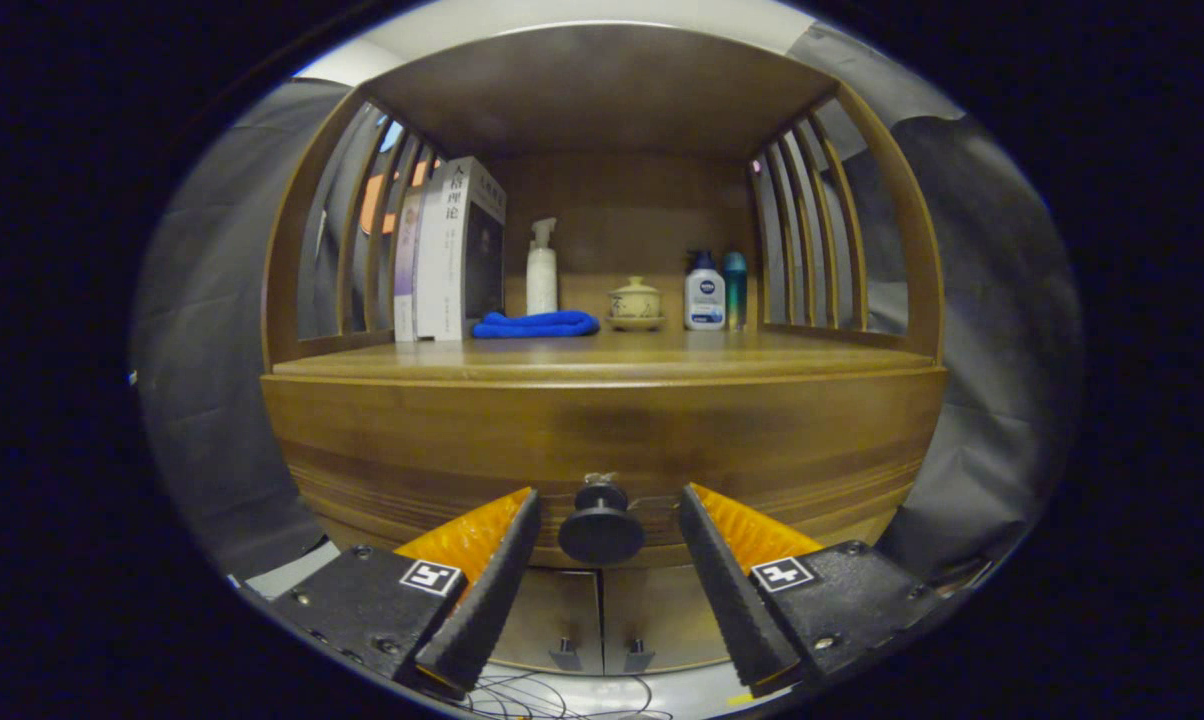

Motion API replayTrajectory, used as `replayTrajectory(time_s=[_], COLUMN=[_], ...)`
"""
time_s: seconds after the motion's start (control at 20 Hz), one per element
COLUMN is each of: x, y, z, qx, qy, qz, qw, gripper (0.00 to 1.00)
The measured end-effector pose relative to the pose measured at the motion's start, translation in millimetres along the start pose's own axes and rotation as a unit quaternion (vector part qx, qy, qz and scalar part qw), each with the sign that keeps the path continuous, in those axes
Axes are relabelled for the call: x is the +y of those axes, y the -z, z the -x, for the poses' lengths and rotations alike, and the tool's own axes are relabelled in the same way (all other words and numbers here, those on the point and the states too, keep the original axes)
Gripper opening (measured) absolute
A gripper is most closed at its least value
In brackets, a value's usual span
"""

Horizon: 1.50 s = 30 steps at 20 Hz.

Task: Pull open the drawer, take out the items inside it, and place them on the countertop above the cabinet.

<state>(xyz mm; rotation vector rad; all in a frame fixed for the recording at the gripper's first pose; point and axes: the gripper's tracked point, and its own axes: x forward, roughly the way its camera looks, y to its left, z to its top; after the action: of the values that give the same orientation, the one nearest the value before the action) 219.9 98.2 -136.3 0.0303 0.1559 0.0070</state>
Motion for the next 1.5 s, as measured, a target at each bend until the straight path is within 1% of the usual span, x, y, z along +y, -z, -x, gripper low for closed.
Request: replayTrajectory(time_s=[0.25,0.35,0.4,0.45,0.55,0.95,1.15,1.25,1.5], x=[8.3,6.4,7.1,5.5,5.6,3.2,5.5,4.8,7.7], y=[4.4,4.5,4.8,4.0,5.7,5.5,6.2,6.7,12.4], z=[-16.1,-19.5,-16.2,-16.8,-16.7,-17.0,-11.7,-6.9,14.2], qx=[0.006,0.001,-0.001,0.002,0.007,0.010,0.016,0.015,0.022], qy=[-0.006,0.005,0.006,0.008,0.007,0.009,0.005,0.004,-0.004], qz=[0.004,0.008,0.010,0.008,-0.001,0.016,0.007,0.013,0.012], qw=[1.000,1.000,1.000,1.000,1.000,1.000,1.000,1.000,1.000], gripper=[0.70,0.62,0.60,0.52,0.50,0.39,0.37,0.37,0.37])
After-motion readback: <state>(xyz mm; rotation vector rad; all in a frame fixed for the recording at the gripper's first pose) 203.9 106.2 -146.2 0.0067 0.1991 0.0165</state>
